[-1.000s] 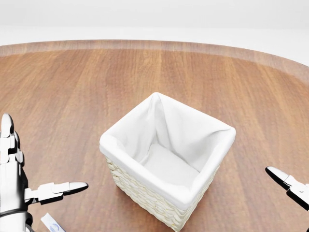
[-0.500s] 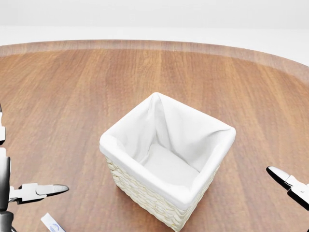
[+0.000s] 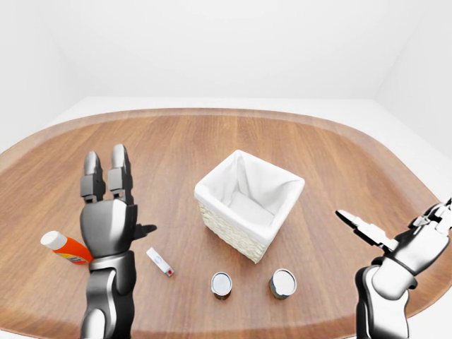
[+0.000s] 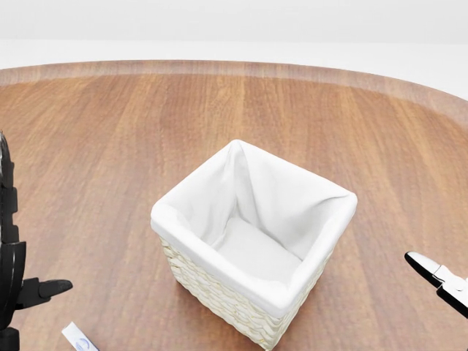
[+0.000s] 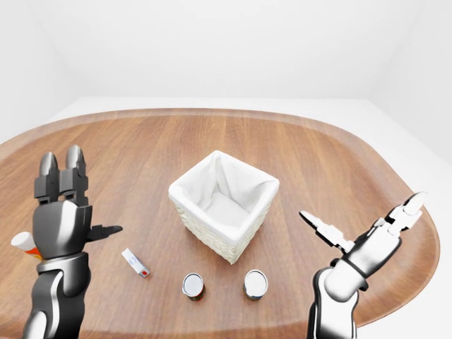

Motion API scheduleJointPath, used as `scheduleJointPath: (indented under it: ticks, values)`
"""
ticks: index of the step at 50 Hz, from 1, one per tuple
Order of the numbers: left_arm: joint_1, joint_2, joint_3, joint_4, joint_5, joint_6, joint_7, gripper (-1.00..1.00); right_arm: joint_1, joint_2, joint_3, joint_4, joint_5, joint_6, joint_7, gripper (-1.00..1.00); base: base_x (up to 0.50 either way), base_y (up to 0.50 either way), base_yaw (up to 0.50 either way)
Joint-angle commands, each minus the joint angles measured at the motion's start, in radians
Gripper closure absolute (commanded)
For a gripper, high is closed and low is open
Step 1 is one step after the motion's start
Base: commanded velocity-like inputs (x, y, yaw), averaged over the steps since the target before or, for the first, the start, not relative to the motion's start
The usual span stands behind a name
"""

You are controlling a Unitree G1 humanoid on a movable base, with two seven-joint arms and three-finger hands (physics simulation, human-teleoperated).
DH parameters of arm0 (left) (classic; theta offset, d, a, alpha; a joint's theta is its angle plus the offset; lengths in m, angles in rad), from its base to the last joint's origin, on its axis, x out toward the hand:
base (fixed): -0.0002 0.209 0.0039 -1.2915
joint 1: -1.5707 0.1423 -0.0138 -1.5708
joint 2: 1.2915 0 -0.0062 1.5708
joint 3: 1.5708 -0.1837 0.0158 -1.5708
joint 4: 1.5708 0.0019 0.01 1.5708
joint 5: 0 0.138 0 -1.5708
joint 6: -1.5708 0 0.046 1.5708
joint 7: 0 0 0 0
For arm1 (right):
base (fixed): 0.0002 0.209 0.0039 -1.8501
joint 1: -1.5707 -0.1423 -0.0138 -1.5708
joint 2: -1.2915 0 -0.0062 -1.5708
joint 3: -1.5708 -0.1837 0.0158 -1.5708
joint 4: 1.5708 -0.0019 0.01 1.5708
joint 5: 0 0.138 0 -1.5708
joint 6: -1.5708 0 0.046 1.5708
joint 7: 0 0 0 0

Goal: Pick up the alphabet soup and the cream cheese box, and put them in the basket.

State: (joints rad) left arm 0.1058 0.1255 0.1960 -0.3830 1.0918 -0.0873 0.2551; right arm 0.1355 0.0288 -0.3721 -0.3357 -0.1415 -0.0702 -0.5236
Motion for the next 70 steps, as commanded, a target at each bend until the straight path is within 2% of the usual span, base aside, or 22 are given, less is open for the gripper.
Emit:
scheduleJointPath:
  ticks: [1,7,11,34,40,43,49,51,56,58,62,70]
  values:
    - [0.043,-0.002,-0.054,-0.032,0.277,0.000,0.106,-1.00,-0.004,-0.003,-0.003,0.006,-0.012,0.003,0.000,-1.00,0.00,0.00,0.00]
    - [0.043,0.002,-0.059,-0.040,0.313,0.000,0.091,-1.00,-0.004,-0.003,-0.002,0.004,-0.014,0.009,0.000,-1.00,0.00,0.00,0.00]
    - [0.047,0.000,-0.058,-0.040,0.317,0.000,0.083,-1.00,-0.003,-0.003,-0.002,-0.006,-0.018,0.028,0.000,-1.00,0.00,0.00,0.00]
    - [0.048,0.000,-0.057,-0.042,0.330,0.000,0.084,-1.00,-0.002,-0.002,-0.003,-0.012,-0.016,0.031,0.000,-1.00,0.00,0.00,0.00]
    - [0.090,0.012,-0.059,-0.062,0.349,0.000,0.069,-1.00,-0.004,-0.003,-0.001,-0.004,-0.022,0.026,0.000,-1.00,0.00,0.00,0.00]
    - [0.116,0.011,-0.038,-0.065,0.322,0.000,0.043,-1.00,-0.004,-0.002,-0.002,-0.010,-0.018,0.033,0.000,-1.00,0.00,0.00,0.00]
    - [0.163,-0.001,-0.002,-0.074,0.375,0.000,0.031,-1.00,-0.002,-0.002,-0.003,-0.009,-0.017,0.031,0.000,-1.00,0.00,0.00,0.00]
    - [0.163,-0.005,0.001,-0.059,0.398,0.000,0.043,-1.00,-0.002,-0.001,-0.003,-0.011,-0.018,0.030,0.000,-1.00,0.00,0.00,0.00]
    - [0.167,-0.003,0.002,-0.033,0.382,0.000,0.026,-1.00,-0.004,-0.001,0.000,-0.013,-0.024,0.037,0.000,-1.00,0.00,0.00,0.00]
    - [0.155,0.001,-0.009,0.011,0.372,0.000,-0.001,-1.00,-0.003,-0.001,0.000,-0.017,-0.021,0.035,0.000,-1.00,0.00,0.00,0.00]
    - [0.160,0.002,-0.037,0.032,0.387,0.000,0.007,-1.00,-0.004,-0.002,0.000,-0.015,-0.024,0.036,0.000,-1.00,0.00,0.00,0.00]
    - [0.162,0.016,-0.112,0.129,0.442,0.000,0.065,-1.00,-0.001,-0.001,-0.003,-0.017,-0.022,0.035,0.000,-1.00,0.00,0.00,0.00]
